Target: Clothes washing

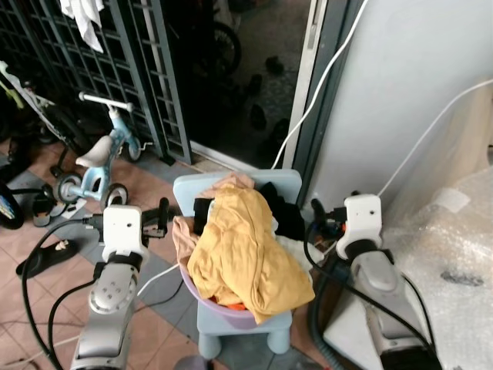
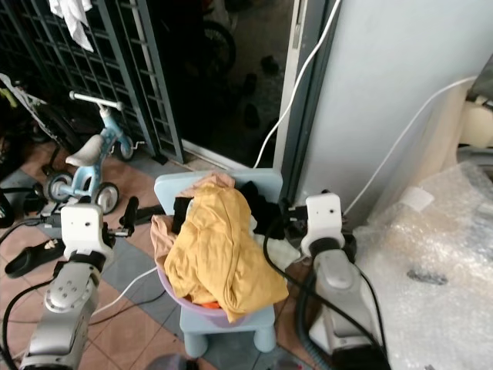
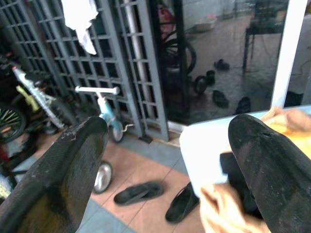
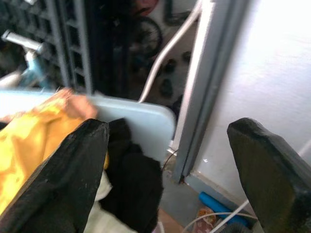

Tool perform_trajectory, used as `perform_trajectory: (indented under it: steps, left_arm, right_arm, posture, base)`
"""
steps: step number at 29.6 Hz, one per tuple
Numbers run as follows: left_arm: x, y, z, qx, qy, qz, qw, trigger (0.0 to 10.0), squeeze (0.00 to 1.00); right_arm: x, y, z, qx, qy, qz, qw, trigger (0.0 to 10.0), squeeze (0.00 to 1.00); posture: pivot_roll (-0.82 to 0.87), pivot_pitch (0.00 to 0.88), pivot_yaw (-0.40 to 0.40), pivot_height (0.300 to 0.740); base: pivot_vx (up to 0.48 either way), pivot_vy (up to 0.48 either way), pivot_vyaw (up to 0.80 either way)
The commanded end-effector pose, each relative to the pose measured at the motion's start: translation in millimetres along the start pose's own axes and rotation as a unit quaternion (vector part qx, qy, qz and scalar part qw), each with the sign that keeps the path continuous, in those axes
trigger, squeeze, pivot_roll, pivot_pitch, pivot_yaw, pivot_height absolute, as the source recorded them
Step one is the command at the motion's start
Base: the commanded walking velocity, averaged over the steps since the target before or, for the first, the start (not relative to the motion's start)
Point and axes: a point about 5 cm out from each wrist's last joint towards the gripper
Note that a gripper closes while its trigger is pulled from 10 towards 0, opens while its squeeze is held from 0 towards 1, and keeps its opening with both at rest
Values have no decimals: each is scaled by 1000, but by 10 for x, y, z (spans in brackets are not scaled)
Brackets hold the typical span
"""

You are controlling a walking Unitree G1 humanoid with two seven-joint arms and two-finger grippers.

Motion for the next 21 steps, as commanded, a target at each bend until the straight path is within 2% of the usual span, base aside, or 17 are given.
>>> perform_trajectory:
  steps: [1,4,6,7,9,13,15,16,18,19,21]
  left_arm:
    - [-94,-23,-40,20,5,-2,1000,10000,0]
    - [-218,-45,-41,14,12,-7,1000,10000,0]
    - [-268,-31,-44,21,17,-2,1000,10000,0]
    - [-341,16,-55,12,27,9,1000,10000,0]
    - [-415,61,-55,9,31,12,999,10000,0]
    - [-484,146,-88,21,24,5,999,10000,0]
    - [-524,190,-94,31,33,9,999,10000,0]
    - [-524,190,-94,31,33,9,999,10000,0]
    - [-579,181,-66,38,39,7,998,10000,0]
    - [-579,181,-66,38,39,7,998,10000,0]
    - [-604,127,-34,36,38,-2,999,10000,0]
  right_arm:
    - [34,63,-104,-17,51,46,997,10000,0]
    - [62,159,-184,-6,83,87,993,10000,0]
    - [105,170,-205,-9,90,87,992,10000,0]
    - [135,193,-269,-16,118,90,989,10000,0]
    - [141,222,-308,-17,135,94,986,10000,0]
    - [208,305,-363,-2,165,104,981,10000,0]
    - [233,440,-428,5,201,141,969,10000,0]
    - [233,440,-428,5,201,141,969,10000,0]
    - [223,552,-488,-11,228,173,958,10000,0]
    - [223,552,-488,-11,228,173,958,10000,0]
    - [247,755,-503,-8,247,219,944,10000,0]
  posture:
    - [51,0,-35,740]
    - [88,0,-52,740]
    - [88,0,-52,740]
    - [121,0,-67,740]
    - [138,0,-76,740]
    - [150,0,-83,740]
    - [145,10,-80,740]
    - [145,10,-80,740]
    - [143,40,-79,740]
    - [143,40,-79,740]
    - [150,52,-84,740]
  base:
    - [0,0,0]
    - [0,0,0]
    - [0,0,0]
    - [0,0,0]
    - [0,0,0]
    - [0,0,0]
    - [0,0,0]
    - [0,0,0]
    - [0,0,0]
    - [0,0,0]
    - [0,0,0]
Point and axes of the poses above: a point about 5 cm out from each wrist's last joint towards the gripper, its own x axis pointing out of the wrist towards the gripper, its own z axis along the axis of the wrist's last joint, y = z × x, and after that the axes turned 8 degrees about x, right-handed
